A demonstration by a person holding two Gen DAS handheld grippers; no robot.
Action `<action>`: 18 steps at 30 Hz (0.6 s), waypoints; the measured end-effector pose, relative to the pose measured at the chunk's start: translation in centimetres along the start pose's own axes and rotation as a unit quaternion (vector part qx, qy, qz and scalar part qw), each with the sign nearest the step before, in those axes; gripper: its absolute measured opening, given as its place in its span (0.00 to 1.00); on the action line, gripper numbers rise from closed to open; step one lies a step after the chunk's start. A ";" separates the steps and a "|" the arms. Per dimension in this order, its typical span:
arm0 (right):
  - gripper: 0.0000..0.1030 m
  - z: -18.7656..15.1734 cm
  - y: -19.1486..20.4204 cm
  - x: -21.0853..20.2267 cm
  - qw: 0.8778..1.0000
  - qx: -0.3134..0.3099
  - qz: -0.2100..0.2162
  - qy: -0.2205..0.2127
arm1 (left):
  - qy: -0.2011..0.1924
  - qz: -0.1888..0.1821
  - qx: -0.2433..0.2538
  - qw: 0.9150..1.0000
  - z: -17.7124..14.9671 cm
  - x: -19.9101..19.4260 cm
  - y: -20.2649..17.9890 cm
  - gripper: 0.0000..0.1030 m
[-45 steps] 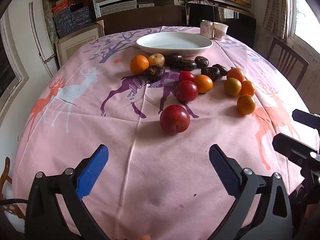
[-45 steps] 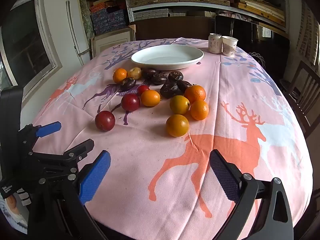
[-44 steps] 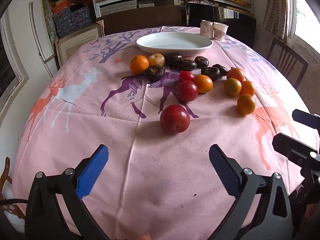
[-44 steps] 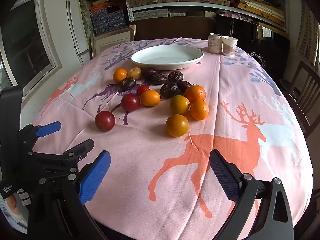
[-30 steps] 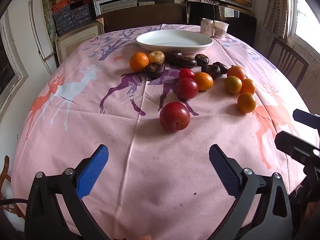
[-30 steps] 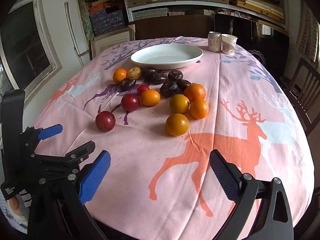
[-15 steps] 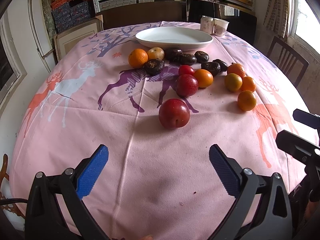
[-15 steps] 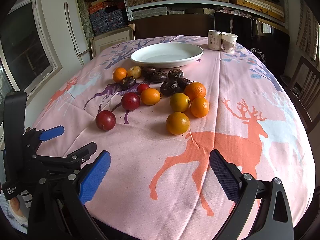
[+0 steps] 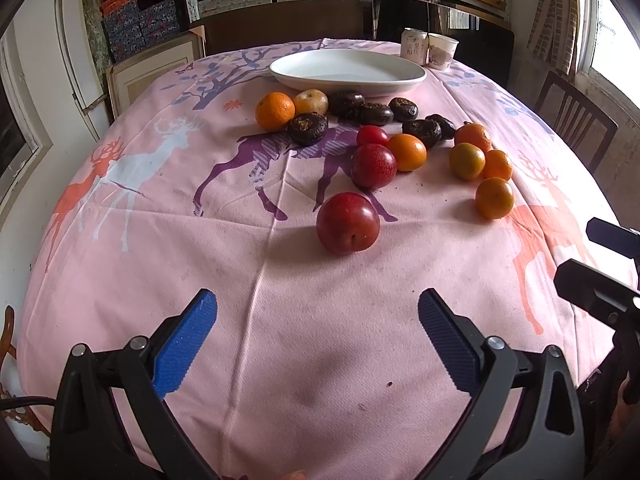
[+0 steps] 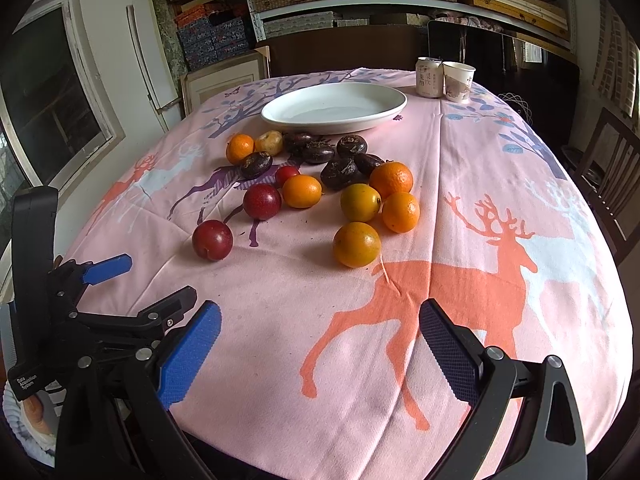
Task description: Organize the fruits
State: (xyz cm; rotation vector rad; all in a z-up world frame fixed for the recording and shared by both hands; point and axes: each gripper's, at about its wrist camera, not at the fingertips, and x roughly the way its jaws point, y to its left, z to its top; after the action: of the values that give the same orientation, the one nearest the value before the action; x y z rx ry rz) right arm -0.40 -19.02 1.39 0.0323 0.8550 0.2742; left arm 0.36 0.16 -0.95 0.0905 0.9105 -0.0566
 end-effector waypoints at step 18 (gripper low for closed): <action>0.96 0.0 0.1 0.0 1.000 0.002 0.003 0.001 | 0.002 -0.002 -0.001 1.000 -0.1 0.2 0.0 0.96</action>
State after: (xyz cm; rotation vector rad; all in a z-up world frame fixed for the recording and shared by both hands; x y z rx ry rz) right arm -0.42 -18.89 1.45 0.0380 0.8584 0.2787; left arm 0.43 0.19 -1.13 0.0865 0.9156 -0.0581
